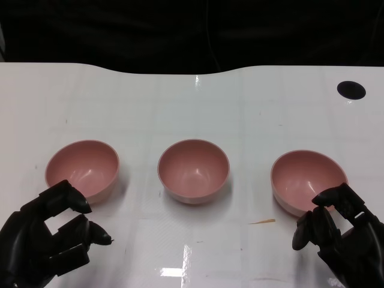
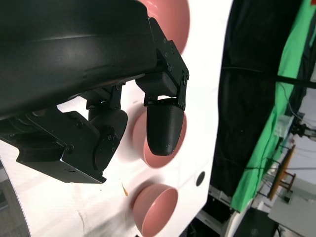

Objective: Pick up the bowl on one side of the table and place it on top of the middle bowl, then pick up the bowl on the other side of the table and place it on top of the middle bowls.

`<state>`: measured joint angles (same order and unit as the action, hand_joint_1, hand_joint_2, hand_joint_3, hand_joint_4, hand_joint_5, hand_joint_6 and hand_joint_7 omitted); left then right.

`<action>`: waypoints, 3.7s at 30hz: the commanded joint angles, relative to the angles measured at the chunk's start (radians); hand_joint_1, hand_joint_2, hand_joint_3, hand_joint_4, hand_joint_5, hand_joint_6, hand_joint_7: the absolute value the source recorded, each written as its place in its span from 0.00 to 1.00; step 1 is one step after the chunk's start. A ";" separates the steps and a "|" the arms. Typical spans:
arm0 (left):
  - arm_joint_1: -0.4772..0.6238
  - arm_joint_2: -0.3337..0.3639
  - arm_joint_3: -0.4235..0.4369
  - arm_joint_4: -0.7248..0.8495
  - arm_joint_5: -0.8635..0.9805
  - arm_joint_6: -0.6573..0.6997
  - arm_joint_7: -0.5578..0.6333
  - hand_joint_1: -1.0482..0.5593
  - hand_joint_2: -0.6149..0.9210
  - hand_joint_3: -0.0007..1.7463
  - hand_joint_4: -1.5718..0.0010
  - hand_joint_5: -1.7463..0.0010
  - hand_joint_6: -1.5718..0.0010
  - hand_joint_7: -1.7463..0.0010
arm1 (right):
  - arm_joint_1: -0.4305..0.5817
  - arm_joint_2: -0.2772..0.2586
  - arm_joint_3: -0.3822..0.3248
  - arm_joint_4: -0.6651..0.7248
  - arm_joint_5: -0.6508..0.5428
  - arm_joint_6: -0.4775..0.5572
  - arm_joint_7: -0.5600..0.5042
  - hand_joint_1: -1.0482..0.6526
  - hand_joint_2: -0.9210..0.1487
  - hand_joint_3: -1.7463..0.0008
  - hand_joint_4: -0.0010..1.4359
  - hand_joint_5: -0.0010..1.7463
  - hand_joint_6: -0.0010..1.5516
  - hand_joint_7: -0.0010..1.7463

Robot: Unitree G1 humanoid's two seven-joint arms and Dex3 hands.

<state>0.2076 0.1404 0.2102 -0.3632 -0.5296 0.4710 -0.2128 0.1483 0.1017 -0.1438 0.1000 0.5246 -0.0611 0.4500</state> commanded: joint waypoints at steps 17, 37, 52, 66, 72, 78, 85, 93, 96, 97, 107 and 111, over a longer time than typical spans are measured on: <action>-0.009 -0.036 -0.061 0.198 1.242 -1.028 0.552 0.31 0.88 0.03 0.86 0.37 0.61 0.67 | -0.001 -0.008 -0.004 0.006 -0.011 -0.017 -0.002 0.59 0.16 0.49 0.52 1.00 0.36 0.94; -0.217 0.230 -0.246 0.184 1.626 -0.521 0.166 0.05 0.96 0.01 0.67 0.98 0.61 1.00 | 0.004 0.017 0.013 -0.006 -0.029 -0.016 -0.029 0.59 0.19 0.46 0.53 1.00 0.35 0.96; -0.354 0.281 -0.373 0.454 1.555 -0.445 0.199 0.09 1.00 0.03 0.71 1.00 0.66 1.00 | 0.002 0.014 0.014 -0.016 -0.020 0.007 -0.033 0.59 0.19 0.46 0.53 1.00 0.33 0.99; -0.491 0.293 -0.462 0.769 1.442 -0.545 0.376 0.10 1.00 0.04 0.68 0.99 0.64 0.99 | 0.009 0.018 0.016 -0.026 -0.024 0.007 -0.041 0.60 0.18 0.44 0.53 1.00 0.33 0.99; -0.568 0.288 -0.511 0.918 1.405 -0.584 0.398 0.17 1.00 0.08 0.65 0.98 0.62 0.99 | 0.007 0.016 0.018 -0.020 -0.029 0.002 -0.039 0.60 0.18 0.45 0.53 1.00 0.32 1.00; -0.627 0.286 -0.564 0.992 1.376 -0.557 0.302 0.24 1.00 0.15 0.66 1.00 0.64 1.00 | 0.011 0.019 0.020 -0.021 -0.036 -0.005 -0.042 0.60 0.18 0.45 0.53 1.00 0.33 1.00; -0.673 0.280 -0.611 1.095 1.358 -0.575 0.322 0.27 1.00 0.17 0.65 0.99 0.62 0.99 | 0.015 0.020 0.020 -0.022 -0.034 -0.013 -0.034 0.60 0.17 0.46 0.53 1.00 0.32 1.00; -0.736 0.246 -0.653 1.251 1.342 -0.623 0.426 0.36 1.00 0.16 0.61 0.98 0.58 0.98 | 0.020 0.019 0.024 -0.040 -0.017 0.021 -0.038 0.60 0.17 0.45 0.53 1.00 0.32 1.00; -0.747 0.234 -0.660 1.299 1.337 -0.653 0.503 0.47 1.00 0.14 0.54 0.96 0.53 0.97 | 0.024 0.023 0.024 -0.042 -0.020 0.014 -0.039 0.60 0.20 0.44 0.53 1.00 0.33 1.00; -0.747 0.231 -0.657 1.312 1.329 -0.671 0.532 0.51 1.00 0.13 0.46 0.95 0.47 0.96 | 0.027 0.025 0.026 -0.045 -0.024 0.011 -0.043 0.60 0.20 0.43 0.53 1.00 0.33 0.99; -0.716 0.269 -0.612 1.227 1.235 -0.788 0.565 0.64 1.00 0.14 0.57 0.05 0.53 0.24 | 0.038 0.022 0.031 -0.056 -0.038 0.003 -0.046 0.59 0.18 0.46 0.53 1.00 0.33 1.00; -0.694 0.311 -0.602 1.107 1.225 -0.770 0.497 0.66 1.00 0.09 0.61 0.00 0.64 0.09 | 0.037 0.025 0.032 -0.052 -0.037 -0.001 -0.043 0.58 0.17 0.47 0.53 1.00 0.33 1.00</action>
<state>-0.5013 0.4159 -0.4041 0.7793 0.7032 -0.3082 0.3101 0.1794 0.1265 -0.1066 0.0549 0.4856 -0.0481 0.4069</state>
